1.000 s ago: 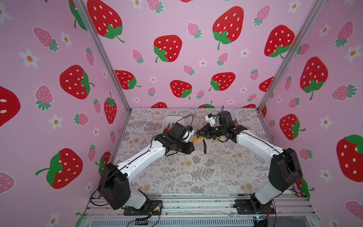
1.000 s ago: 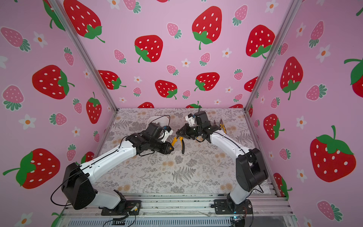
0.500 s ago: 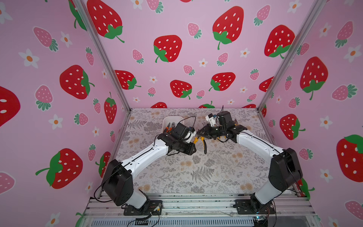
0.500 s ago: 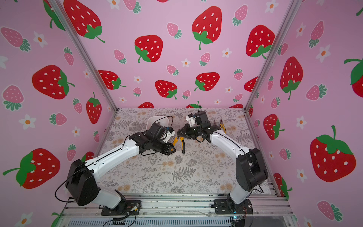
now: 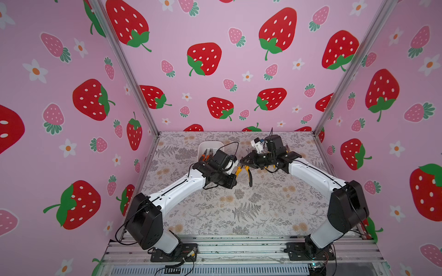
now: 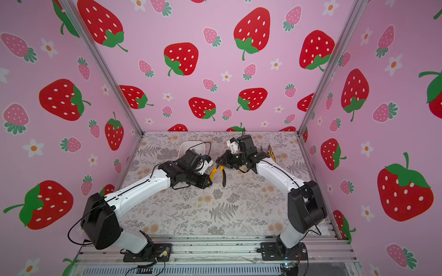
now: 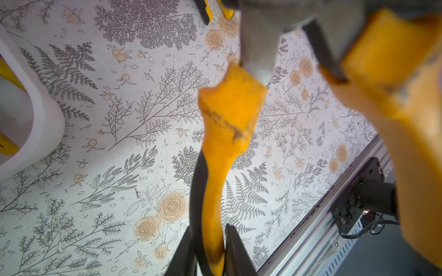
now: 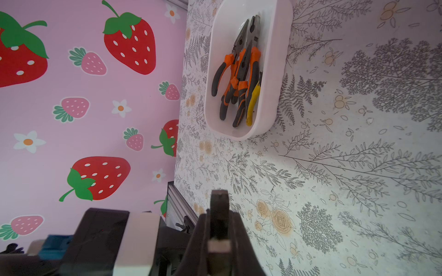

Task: Take the pliers out of the storage box
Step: Place the pliers at the center of the board.

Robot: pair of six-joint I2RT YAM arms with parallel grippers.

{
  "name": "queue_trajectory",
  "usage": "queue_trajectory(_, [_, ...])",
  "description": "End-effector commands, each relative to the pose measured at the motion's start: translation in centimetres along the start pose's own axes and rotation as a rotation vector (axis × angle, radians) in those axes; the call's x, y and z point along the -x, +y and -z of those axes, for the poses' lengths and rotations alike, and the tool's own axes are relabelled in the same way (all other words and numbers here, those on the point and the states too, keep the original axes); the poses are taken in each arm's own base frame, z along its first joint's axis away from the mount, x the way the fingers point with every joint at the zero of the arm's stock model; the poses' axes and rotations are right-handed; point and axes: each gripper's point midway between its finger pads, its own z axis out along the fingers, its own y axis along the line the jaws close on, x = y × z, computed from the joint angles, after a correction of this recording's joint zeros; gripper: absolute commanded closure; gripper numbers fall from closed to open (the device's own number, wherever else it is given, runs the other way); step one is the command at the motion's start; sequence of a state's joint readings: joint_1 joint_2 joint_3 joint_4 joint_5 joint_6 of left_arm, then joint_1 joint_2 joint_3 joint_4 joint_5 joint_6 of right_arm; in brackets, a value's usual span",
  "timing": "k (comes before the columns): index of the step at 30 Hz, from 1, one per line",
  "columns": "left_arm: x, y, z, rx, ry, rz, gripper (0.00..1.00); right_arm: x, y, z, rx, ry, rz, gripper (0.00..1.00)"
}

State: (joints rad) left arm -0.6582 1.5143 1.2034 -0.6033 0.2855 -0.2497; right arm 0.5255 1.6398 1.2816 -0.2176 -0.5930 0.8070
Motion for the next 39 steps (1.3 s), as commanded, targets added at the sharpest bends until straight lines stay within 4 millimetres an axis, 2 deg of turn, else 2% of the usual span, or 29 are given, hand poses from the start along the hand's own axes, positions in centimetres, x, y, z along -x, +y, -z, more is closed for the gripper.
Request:
queue_trajectory(1, [0.6, -2.2, 0.7, -0.071, -0.005, -0.044, 0.85, 1.6, 3.1, 1.5, 0.082, -0.067, 0.056, 1.00])
queue_trajectory(3, [0.7, -2.2, 0.8, -0.072, -0.009, -0.046, 0.93, 1.5, 2.8, 1.3, 0.081, -0.063, 0.051, 1.00])
queue_trajectory(4, [0.8, -2.4, 0.8, -0.073, -0.009, -0.048, 1.00, 1.4, 2.7, 1.2, 0.080, -0.060, 0.046, 1.00])
queue_trajectory(12, [0.6, -2.1, 0.4, -0.021, -0.019, -0.066, 1.00, 1.6, 2.2, 1.7, 0.017, -0.064, 0.073, 0.99])
queue_trajectory(16, [1.0, -0.6, 1.0, 0.130, -0.062, -0.108, 1.00, 2.2, 1.6, 2.6, -0.090, -0.079, 0.124, 0.91])
queue_trajectory(17, [1.0, -0.4, 1.2, 0.162, -0.070, -0.119, 1.00, 2.5, 1.6, 3.0, -0.116, -0.084, 0.140, 0.87])
queue_trajectory(20, [1.3, -0.1, 1.8, 0.241, -0.117, -0.155, 1.00, 3.3, 1.7, 4.1, -0.187, -0.101, 0.182, 0.66])
queue_trajectory(22, [1.6, 0.1, 2.4, 0.295, -0.162, -0.171, 1.00, 3.8, 1.9, 4.7, -0.222, -0.111, 0.208, 0.61])
queue_trajectory(27, [2.2, 1.1, 3.7, 0.426, -0.243, -0.186, 1.00, 3.7, 1.9, 5.7, -0.284, -0.110, 0.209, 0.57])
queue_trajectory(36, [3.2, 2.4, 5.4, 0.631, -0.327, -0.194, 1.00, 1.4, 1.1, 4.2, -0.355, -0.078, 0.192, 0.49])
queue_trajectory(39, [3.2, 2.8, 5.4, 0.699, -0.312, -0.213, 1.00, 1.0, 1.3, 3.8, -0.365, -0.078, 0.196, 0.37])
